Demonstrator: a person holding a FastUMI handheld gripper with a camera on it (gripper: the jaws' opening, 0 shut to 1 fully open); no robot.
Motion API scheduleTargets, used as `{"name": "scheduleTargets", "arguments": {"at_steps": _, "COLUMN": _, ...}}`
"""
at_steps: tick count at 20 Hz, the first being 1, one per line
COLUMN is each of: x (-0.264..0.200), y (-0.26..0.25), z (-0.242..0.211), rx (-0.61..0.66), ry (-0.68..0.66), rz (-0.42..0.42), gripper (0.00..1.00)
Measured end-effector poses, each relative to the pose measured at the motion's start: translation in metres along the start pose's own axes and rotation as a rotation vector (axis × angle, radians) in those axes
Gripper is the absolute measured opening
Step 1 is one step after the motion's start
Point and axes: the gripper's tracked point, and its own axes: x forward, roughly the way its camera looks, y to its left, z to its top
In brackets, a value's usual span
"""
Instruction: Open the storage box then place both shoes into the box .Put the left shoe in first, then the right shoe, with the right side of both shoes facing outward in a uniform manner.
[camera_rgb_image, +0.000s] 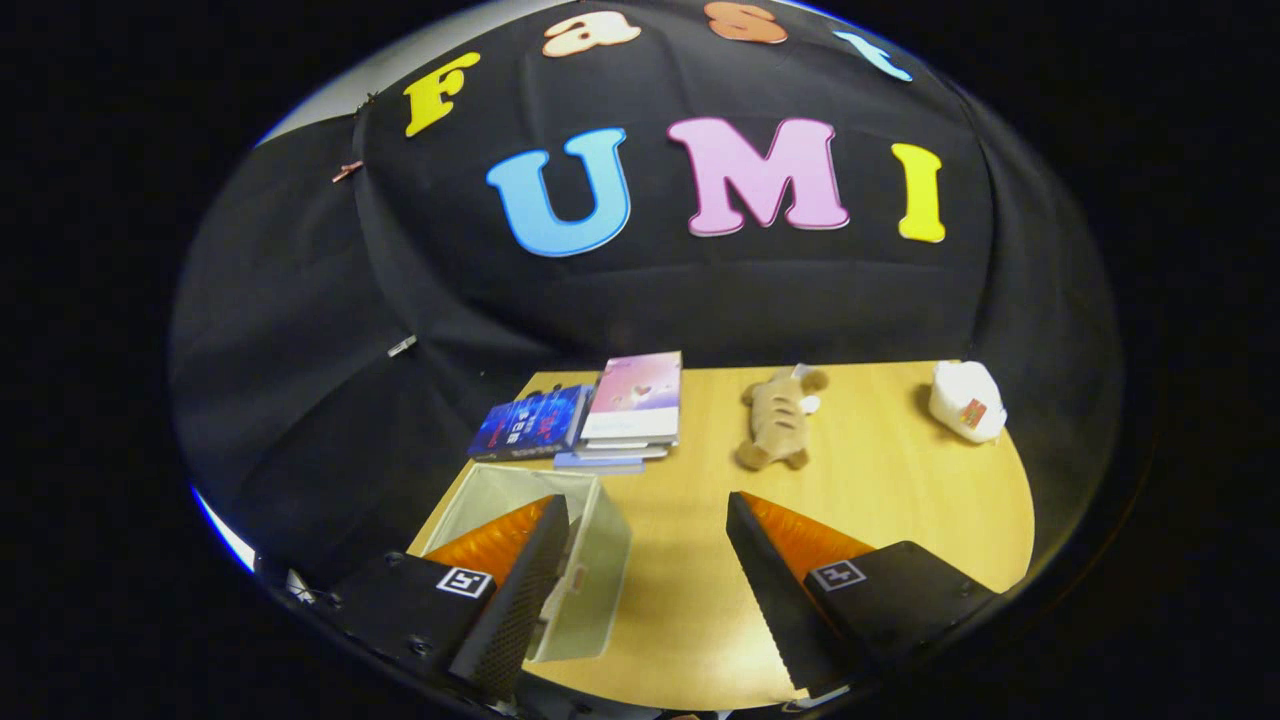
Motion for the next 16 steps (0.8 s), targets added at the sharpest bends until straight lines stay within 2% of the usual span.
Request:
{"name": "scheduleTargets", "arguments": {"at_steps": 4, "x": -0.026, "y": -0.056, "z": 0.043, "rx": -0.073, "ry": -0.125, "rz": -0.089, "gripper": 0.99}}
{"name": "scheduleTargets", "arguments": {"at_steps": 7, "x": -0.054, "y": -0.080, "z": 0.073, "rx": -0.142, "ry": -0.246, "rz": -0.140, "gripper": 0.99}}
{"name": "scheduleTargets", "arguments": {"at_steps": 10, "x": -0.078, "y": -0.086, "z": 0.092, "rx": -0.191, "ry": -0.344, "rz": -0.147, "gripper": 0.98}}
{"name": "scheduleTargets", "arguments": {"at_steps": 16, "x": -0.111, "y": -0.086, "z": 0.096, "rx": -0.292, "ry": -0.445, "rz": -0.162, "gripper": 1.00}}
